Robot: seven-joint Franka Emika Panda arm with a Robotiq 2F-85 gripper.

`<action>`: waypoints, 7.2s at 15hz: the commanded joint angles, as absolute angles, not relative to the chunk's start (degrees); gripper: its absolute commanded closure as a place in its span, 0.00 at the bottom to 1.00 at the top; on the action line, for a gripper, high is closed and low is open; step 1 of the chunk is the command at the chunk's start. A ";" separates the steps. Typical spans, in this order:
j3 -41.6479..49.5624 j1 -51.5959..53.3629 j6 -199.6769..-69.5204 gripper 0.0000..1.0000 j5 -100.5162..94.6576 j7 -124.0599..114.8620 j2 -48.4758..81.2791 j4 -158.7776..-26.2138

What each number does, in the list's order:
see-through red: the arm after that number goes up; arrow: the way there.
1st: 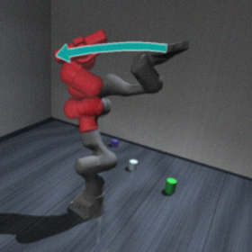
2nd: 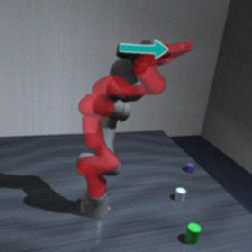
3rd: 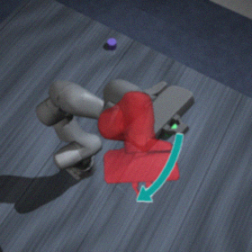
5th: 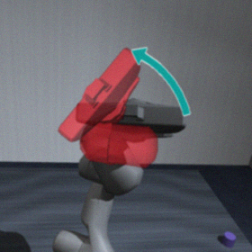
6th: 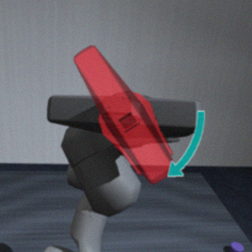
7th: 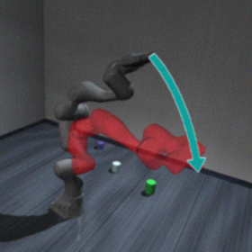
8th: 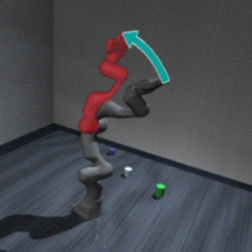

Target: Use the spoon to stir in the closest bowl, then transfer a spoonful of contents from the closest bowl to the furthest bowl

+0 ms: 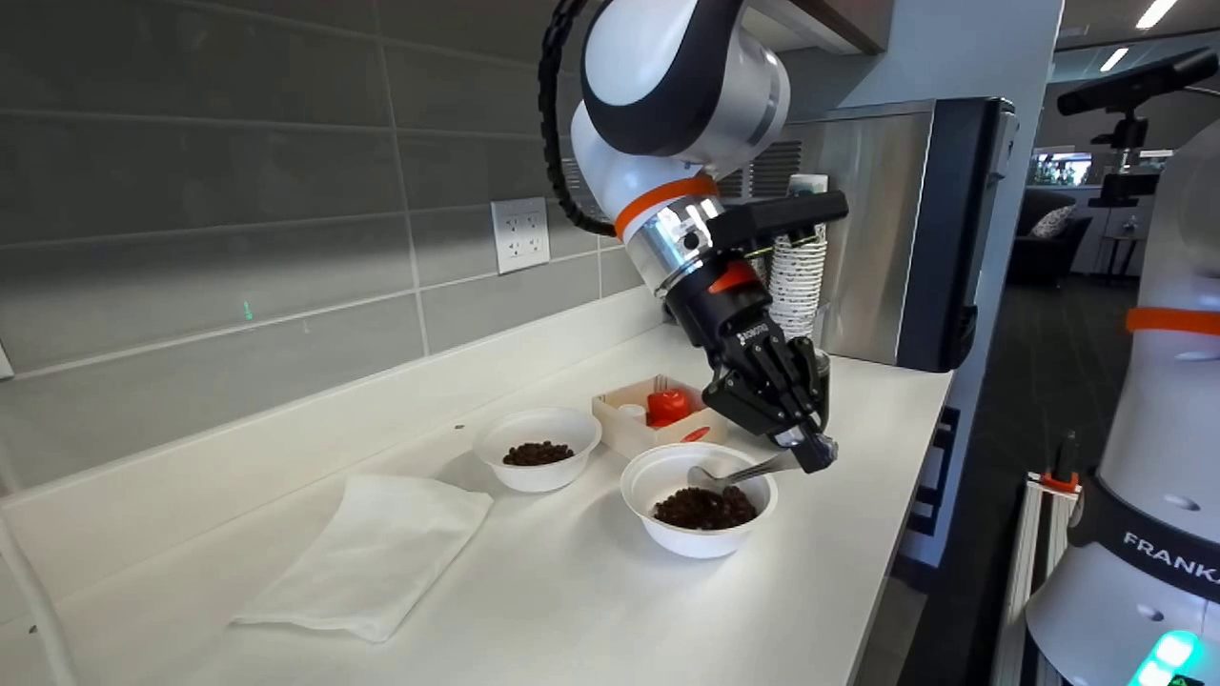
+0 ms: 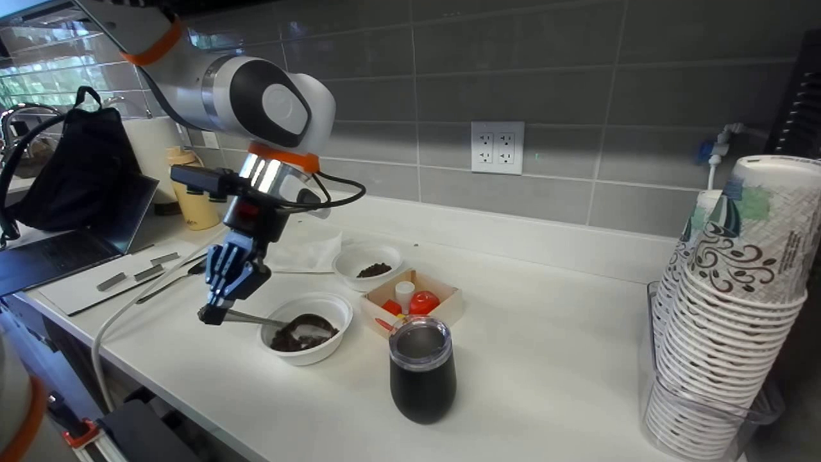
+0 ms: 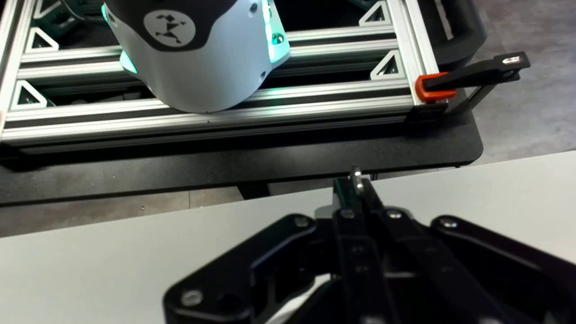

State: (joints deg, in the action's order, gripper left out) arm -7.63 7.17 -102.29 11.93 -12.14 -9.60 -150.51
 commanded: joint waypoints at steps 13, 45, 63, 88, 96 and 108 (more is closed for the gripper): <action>-7.72 8.77 -95.47 0.99 17.87 3.31 -7.11 -146.89; -9.31 9.13 -83.74 0.99 14.79 2.23 -2.55 -141.83; -11.81 11.44 -94.88 0.99 -3.53 -23.15 2.74 -137.52; -14.06 16.49 -92.62 0.99 -11.16 -27.50 6.94 -137.26; -13.89 17.67 -86.27 0.99 -13.64 -33.26 10.12 -136.16; -12.96 18.54 -86.45 0.99 -21.18 -35.79 14.27 -135.95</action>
State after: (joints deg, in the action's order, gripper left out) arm -13.33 17.20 -88.31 -18.02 -33.68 12.74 -137.54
